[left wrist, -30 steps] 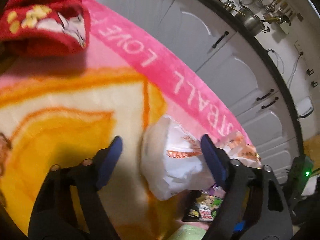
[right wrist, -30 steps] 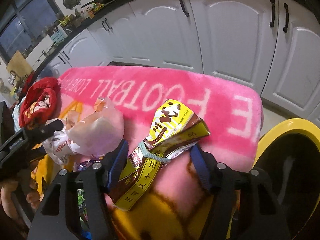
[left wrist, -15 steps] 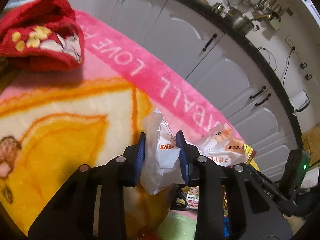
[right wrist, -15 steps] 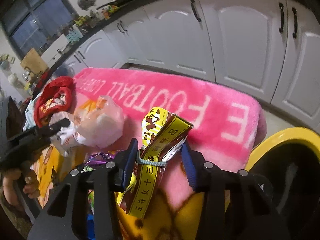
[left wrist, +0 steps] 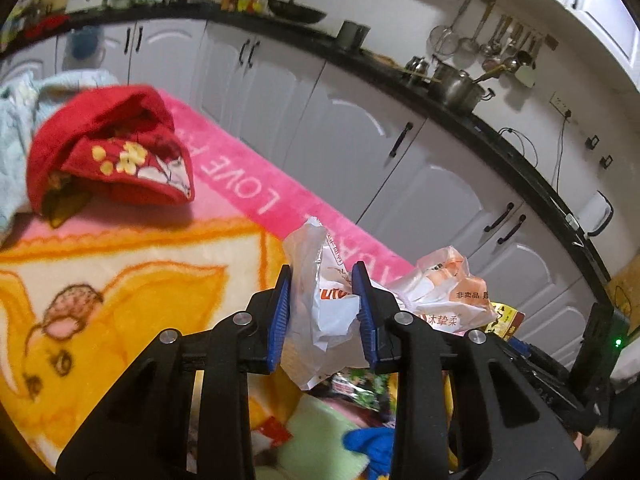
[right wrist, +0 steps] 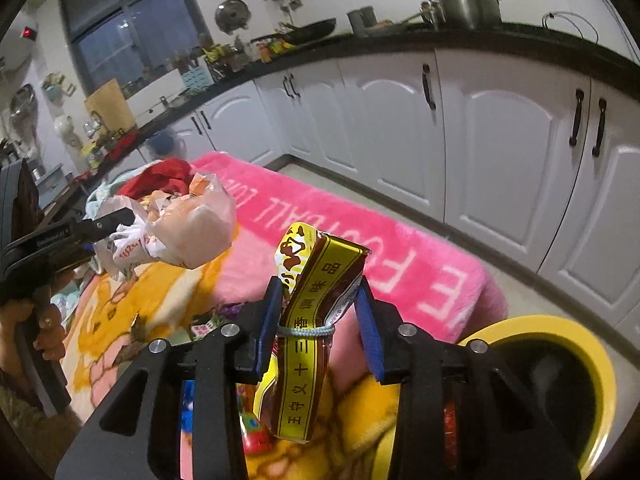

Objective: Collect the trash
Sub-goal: 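Carry both items over the yellow bin and open both tools to drop them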

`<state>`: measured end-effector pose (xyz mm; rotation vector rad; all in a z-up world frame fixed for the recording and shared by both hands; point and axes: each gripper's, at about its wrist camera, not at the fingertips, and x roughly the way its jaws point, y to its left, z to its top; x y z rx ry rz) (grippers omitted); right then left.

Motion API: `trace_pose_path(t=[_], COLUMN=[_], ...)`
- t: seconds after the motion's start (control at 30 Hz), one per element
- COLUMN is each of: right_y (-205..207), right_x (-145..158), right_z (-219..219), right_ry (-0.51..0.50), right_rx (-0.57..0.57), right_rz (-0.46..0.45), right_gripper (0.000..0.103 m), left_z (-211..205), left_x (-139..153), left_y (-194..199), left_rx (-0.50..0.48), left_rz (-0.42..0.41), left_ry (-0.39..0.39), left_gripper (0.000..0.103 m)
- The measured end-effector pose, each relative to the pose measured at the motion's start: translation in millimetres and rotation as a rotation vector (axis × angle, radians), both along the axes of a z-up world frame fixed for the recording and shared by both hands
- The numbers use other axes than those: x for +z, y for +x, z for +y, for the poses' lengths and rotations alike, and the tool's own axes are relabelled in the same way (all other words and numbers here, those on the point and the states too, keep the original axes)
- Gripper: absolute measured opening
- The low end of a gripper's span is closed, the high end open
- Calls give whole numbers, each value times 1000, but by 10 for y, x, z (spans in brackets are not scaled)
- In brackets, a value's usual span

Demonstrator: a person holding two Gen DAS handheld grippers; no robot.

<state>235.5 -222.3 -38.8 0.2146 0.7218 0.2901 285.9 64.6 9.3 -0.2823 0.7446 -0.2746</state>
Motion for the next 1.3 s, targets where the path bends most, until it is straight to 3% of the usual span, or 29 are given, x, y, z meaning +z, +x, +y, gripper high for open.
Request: trace_pose_path(t=[0.6, 1.3], right_y=[-670, -1235], right_x=[395, 310], right_z=[-700, -1395], right_ry=[-36, -103], right_rx=[-18, -140], right_rz=[-98, -143], right_gripper=[35, 35], left_z=[-882, -1837], left_x=[242, 40], left_y=[-555, -931], left_rx=[-91, -204], left_rz=[-124, -170], left_ry=[57, 155], left_gripper=[23, 23])
